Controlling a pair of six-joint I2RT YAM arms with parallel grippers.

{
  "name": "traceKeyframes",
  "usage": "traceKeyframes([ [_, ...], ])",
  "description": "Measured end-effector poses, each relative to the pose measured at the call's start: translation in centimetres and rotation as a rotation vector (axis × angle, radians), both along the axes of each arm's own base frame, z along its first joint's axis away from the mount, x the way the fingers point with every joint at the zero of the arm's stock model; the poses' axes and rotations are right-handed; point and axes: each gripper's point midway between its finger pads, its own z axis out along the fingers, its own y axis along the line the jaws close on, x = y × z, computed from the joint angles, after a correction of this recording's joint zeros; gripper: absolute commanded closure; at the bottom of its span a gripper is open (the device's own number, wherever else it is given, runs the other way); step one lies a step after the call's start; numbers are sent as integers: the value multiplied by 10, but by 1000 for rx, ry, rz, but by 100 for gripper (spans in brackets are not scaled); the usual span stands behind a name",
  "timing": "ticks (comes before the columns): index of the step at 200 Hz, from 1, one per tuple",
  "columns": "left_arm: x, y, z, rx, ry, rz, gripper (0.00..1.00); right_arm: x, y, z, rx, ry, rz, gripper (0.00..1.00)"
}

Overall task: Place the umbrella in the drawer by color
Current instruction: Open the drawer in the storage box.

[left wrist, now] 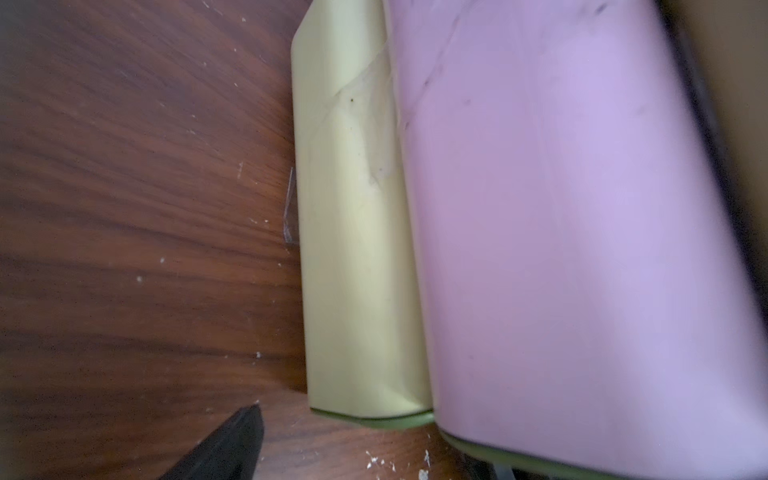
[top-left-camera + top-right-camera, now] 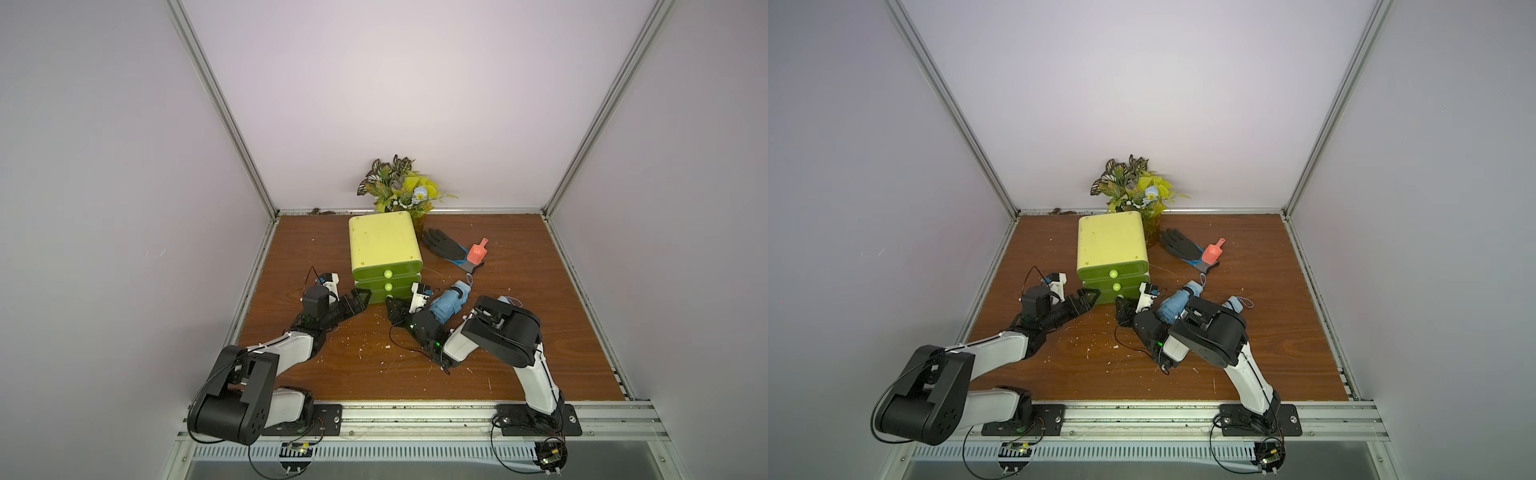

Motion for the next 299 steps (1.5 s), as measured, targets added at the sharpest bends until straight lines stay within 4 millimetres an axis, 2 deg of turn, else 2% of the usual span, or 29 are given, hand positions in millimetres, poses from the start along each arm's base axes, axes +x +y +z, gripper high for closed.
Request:
traceKeyframes([
  [28, 1, -2, -4, -2, 2, -12, 1, 2, 3, 0, 8, -4, 3, 48],
  [62, 2, -4, -4, -2, -5, -22, 1, 2, 8, -3, 17, 2, 24, 62],
  [118, 2, -5, -3, 0, -13, -29, 1, 1, 8, 0, 65, 5, 31, 78],
  [160, 1, -7, -2, -4, -15, -41, 1, 0, 1, 0, 83, 1, 24, 84],
  [197, -1, -8, 0, -4, -15, -44, 1, -2, -3, 0, 86, 10, 27, 85],
  [223, -2, -11, 0, -6, -12, -54, 1, -12, -9, 0, 73, 24, 36, 84],
  [271, 2, -7, 0, 11, -6, -28, 1, -46, -8, 8, 39, 34, 59, 84],
  [299, 4, -6, 1, 15, -6, -20, 1, -64, -6, 0, 16, 51, 80, 84],
])
